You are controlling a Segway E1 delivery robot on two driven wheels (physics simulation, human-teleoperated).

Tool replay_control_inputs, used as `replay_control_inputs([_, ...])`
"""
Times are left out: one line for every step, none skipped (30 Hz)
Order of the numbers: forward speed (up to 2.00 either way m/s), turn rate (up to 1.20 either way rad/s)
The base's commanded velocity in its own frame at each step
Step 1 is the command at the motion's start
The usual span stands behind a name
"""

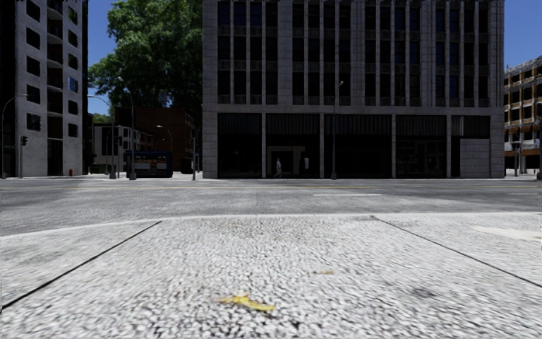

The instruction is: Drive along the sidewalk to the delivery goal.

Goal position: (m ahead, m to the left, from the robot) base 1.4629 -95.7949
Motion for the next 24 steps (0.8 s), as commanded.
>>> replay_control_inputs([1.20, -0.39])
replay_control_inputs([1.20, -0.39])
replay_control_inputs([1.20, -0.40])
replay_control_inputs([1.20, -0.40])
replay_control_inputs([1.19, -0.41])
replay_control_inputs([1.19, -0.41])
replay_control_inputs([1.16, -0.42])
replay_control_inputs([1.15, -0.43])
replay_control_inputs([1.15, -0.43])
replay_control_inputs([1.14, -0.44])
replay_control_inputs([1.14, -0.44])
replay_control_inputs([1.14, -0.44])
replay_control_inputs([1.14, -0.44])
replay_control_inputs([1.14, -0.44])
replay_control_inputs([1.14, -0.45])
replay_control_inputs([1.14, -0.46])
replay_control_inputs([1.14, -0.48])
replay_control_inputs([1.14, -0.48])
replay_control_inputs([1.14, -0.48])
replay_control_inputs([1.14, -0.50])
replay_control_inputs([1.14, -0.51])
replay_control_inputs([1.14, -0.52])
replay_control_inputs([1.14, -0.52])
replay_control_inputs([1.11, -0.53])
